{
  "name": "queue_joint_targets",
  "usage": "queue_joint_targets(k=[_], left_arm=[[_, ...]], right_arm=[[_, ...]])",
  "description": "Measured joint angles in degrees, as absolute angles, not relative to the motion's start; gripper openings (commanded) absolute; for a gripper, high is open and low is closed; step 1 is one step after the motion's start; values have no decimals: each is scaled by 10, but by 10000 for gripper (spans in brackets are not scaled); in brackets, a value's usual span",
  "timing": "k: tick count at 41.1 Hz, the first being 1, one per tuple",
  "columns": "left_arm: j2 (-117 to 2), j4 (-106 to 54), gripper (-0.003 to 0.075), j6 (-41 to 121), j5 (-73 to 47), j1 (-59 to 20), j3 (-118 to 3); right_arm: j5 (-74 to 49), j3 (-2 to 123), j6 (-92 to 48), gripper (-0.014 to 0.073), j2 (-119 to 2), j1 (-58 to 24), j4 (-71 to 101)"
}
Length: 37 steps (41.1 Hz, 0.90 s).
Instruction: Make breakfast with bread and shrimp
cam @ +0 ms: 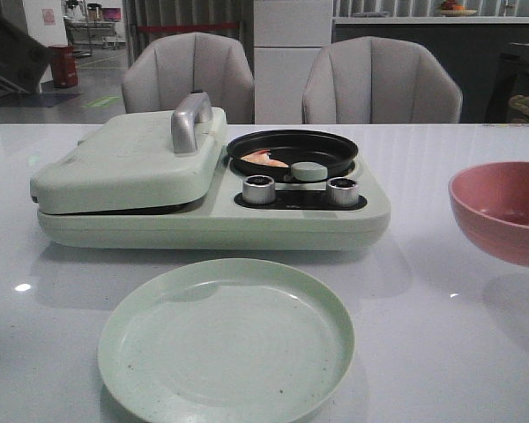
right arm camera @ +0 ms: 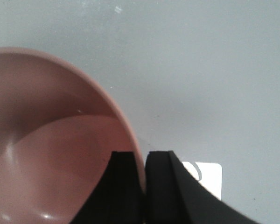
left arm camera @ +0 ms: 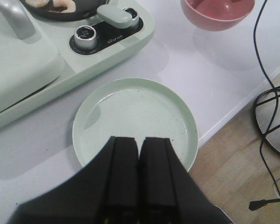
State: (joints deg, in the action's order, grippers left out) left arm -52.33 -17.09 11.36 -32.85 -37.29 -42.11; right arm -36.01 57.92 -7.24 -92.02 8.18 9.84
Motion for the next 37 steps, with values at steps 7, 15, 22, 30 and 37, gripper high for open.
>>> queue_joint_targets(k=[7, 15, 22, 30, 37], left_arm=[[-523, -171, 101, 114, -328, -373, -421], [-523, -171, 101, 114, -328, -373, -421], [-523, -171, 101, 114, -328, -373, -421], [-523, -171, 101, 114, -328, -373, -421], [-523, -171, 101, 114, -328, -373, -421]], right_arm=[[-348, 579, -73, 176, -958, 82, 98], [-328, 579, -73, 434, -964, 82, 99], [-325, 590, -73, 429, -963, 82, 99], [-329, 597, -73, 429, -897, 52, 96], [-351, 598, -73, 429, -799, -28, 83]])
